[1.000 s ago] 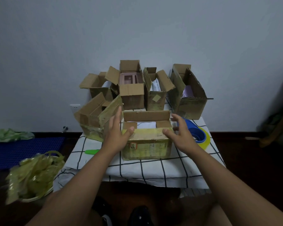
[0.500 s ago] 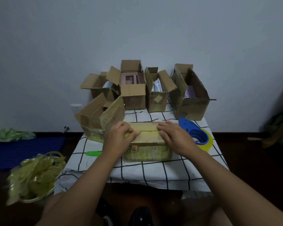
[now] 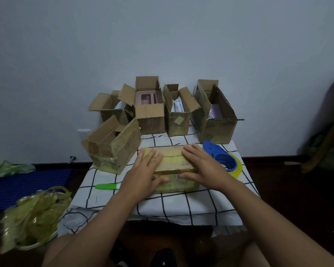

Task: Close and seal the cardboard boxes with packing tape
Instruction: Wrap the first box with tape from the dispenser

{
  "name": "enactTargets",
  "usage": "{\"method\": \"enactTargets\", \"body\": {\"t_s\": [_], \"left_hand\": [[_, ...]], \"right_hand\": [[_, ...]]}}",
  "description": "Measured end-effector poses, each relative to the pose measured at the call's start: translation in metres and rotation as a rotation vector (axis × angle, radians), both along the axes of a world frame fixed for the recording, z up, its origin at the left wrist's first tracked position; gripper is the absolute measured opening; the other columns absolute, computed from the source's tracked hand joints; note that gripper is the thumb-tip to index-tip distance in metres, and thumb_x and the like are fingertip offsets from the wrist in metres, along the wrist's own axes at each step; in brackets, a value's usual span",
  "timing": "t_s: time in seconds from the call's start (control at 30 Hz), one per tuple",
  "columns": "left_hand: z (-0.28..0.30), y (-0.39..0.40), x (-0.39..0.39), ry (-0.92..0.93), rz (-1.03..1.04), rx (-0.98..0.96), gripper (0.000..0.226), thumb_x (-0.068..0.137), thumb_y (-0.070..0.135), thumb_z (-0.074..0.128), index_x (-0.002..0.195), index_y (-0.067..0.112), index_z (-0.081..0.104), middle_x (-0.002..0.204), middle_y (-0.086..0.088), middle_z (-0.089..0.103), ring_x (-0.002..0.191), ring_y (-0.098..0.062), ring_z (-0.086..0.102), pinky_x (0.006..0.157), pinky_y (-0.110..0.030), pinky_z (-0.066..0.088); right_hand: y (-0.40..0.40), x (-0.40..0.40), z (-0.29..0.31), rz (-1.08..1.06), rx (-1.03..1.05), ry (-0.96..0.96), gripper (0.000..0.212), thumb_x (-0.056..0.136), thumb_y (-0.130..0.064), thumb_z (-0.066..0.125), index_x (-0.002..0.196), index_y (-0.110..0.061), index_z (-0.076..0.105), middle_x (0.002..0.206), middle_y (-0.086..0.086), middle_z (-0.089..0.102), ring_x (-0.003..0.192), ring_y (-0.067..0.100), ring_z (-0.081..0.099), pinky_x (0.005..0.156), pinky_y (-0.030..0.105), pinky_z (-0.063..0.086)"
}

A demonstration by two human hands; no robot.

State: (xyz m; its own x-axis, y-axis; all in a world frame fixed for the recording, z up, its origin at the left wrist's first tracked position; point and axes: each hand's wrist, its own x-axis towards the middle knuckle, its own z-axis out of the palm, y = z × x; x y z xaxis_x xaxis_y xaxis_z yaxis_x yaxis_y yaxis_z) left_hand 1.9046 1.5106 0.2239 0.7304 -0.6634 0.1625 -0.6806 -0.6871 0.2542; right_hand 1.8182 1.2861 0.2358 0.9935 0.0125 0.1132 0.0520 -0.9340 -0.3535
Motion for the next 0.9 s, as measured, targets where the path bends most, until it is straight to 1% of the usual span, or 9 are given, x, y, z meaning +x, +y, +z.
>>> {"method": "enactTargets", "body": {"t_s": [0.2,0.27,0.37,0.43,0.5,0.6,0.7,0.8,0.9], "left_hand": [[-0.003,-0.011,-0.003,-0.013,0.000,-0.020,0.070,0.089,0.058,0.056,0.151,0.041,0.028,0.163,0.008,0.011,0.151,-0.022,-0.007,0.105,-0.047,0.040],[-0.005,-0.014,-0.001,0.008,0.035,-0.012,0.068,0.091,0.058,0.055,0.151,0.040,0.028,0.163,0.008,0.011,0.151,-0.022,-0.007,0.106,-0.047,0.039],[-0.007,-0.016,0.001,0.006,0.058,-0.036,0.066,0.091,0.055,0.055,0.150,0.035,0.032,0.163,0.005,0.017,0.151,-0.026,-0.004,0.104,-0.049,0.041],[-0.006,-0.017,0.000,-0.018,0.071,-0.079,0.066,0.091,0.053,0.057,0.150,0.031,0.036,0.161,0.001,0.022,0.151,-0.030,0.000,0.102,-0.052,0.042],[-0.006,-0.020,0.002,-0.031,0.094,-0.098,0.066,0.092,0.052,0.057,0.150,0.030,0.036,0.161,0.000,0.024,0.151,-0.032,0.000,0.102,-0.052,0.042],[-0.004,-0.028,0.003,0.016,0.154,-0.024,0.066,0.094,0.055,0.051,0.152,0.034,0.027,0.163,0.004,0.015,0.150,-0.030,-0.007,0.104,-0.049,0.040],[-0.004,-0.032,0.004,0.040,0.167,-0.015,0.066,0.094,0.055,0.051,0.152,0.035,0.027,0.163,0.006,0.014,0.150,-0.029,-0.008,0.106,-0.049,0.038],[-0.002,-0.028,0.004,0.051,0.149,-0.008,0.066,0.094,0.056,0.052,0.152,0.036,0.027,0.163,0.008,0.013,0.151,-0.027,-0.008,0.108,-0.048,0.037],[0.000,-0.024,0.005,0.038,0.118,0.003,0.066,0.094,0.056,0.051,0.152,0.037,0.026,0.163,0.009,0.013,0.150,-0.028,-0.008,0.109,-0.047,0.035]], "right_hand": [[-0.003,-0.007,-0.014,-0.015,-0.010,-0.037,0.085,0.091,-0.058,0.057,0.158,-0.018,0.022,0.165,-0.005,0.015,0.153,0.014,0.003,0.123,0.042,0.019],[-0.008,-0.009,-0.015,-0.057,0.133,-0.061,0.084,0.092,-0.055,0.058,0.158,-0.022,0.018,0.165,-0.006,0.015,0.153,0.014,0.007,0.123,0.041,0.020],[-0.029,-0.019,-0.015,-0.353,0.414,-0.255,0.066,0.097,-0.031,0.056,0.155,-0.019,0.027,0.158,0.001,0.033,0.145,0.018,0.028,0.115,0.038,0.030],[-0.047,-0.026,-0.021,-0.518,0.289,-0.257,0.052,0.094,-0.028,0.052,0.143,-0.014,0.044,0.142,0.008,0.050,0.129,0.022,0.043,0.104,0.037,0.038],[-0.056,-0.030,-0.030,-0.534,0.017,-0.126,0.045,0.089,-0.042,0.050,0.126,-0.018,0.055,0.124,0.006,0.060,0.117,0.023,0.050,0.096,0.037,0.040],[-0.053,-0.027,-0.049,-0.501,-0.225,0.108,0.060,0.092,-0.059,0.047,0.136,-0.019,0.049,0.130,0.003,0.059,0.127,0.024,0.048,0.114,0.042,0.024],[-0.048,-0.018,-0.061,-0.549,-0.221,0.131,0.054,0.090,-0.055,0.055,0.128,-0.017,0.052,0.126,0.004,0.063,0.122,0.025,0.052,0.116,0.043,0.022],[-0.050,-0.016,-0.067,-0.591,-0.154,0.052,0.037,0.089,-0.045,0.059,0.113,-0.018,0.055,0.113,0.003,0.065,0.114,0.025,0.055,0.113,0.041,0.023],[-0.053,-0.023,-0.062,-0.579,-0.022,-0.094,0.027,0.089,-0.039,0.064,0.100,-0.018,0.052,0.095,0.000,0.057,0.103,0.026,0.055,0.110,0.041,0.028]]}}
